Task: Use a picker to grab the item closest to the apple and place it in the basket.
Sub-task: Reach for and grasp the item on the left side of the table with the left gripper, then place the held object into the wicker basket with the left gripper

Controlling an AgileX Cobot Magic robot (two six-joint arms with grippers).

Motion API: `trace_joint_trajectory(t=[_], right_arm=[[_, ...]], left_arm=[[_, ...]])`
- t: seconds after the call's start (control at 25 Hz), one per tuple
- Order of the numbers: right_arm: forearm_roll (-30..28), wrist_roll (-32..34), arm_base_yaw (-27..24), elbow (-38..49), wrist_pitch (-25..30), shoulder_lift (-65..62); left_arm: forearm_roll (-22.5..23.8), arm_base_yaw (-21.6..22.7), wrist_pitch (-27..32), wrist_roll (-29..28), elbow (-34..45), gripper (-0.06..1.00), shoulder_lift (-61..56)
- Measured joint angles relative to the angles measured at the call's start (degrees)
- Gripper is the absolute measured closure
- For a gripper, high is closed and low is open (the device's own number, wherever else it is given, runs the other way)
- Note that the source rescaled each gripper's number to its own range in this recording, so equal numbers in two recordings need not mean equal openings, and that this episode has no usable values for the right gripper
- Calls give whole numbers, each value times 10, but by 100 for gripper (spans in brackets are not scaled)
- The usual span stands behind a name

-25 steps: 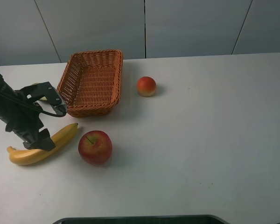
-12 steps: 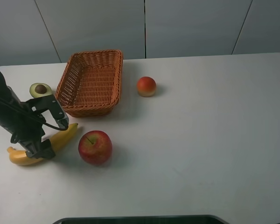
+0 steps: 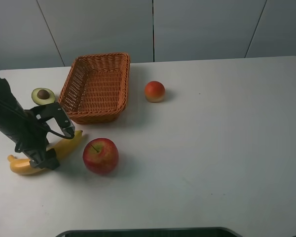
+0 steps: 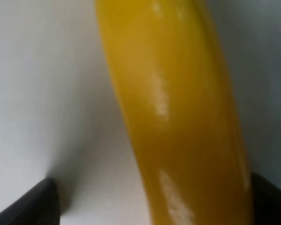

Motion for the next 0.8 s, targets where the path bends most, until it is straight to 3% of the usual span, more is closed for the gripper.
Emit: trace_joint_trajectory(t=[0.08, 0.12, 0.2, 0.8], right_arm=[[0, 0, 0, 0, 0, 0], [0, 0, 0, 0, 0, 0], [0, 0, 0, 0, 0, 0], [0, 1, 0, 0, 0, 0]], left_arm=[[0, 0, 0, -8, -4, 20, 1], [0, 0, -2, -10, -3, 37, 1], [0, -1, -2, -13, -3, 92, 1], [0, -1, -3, -14, -3, 94, 1]])
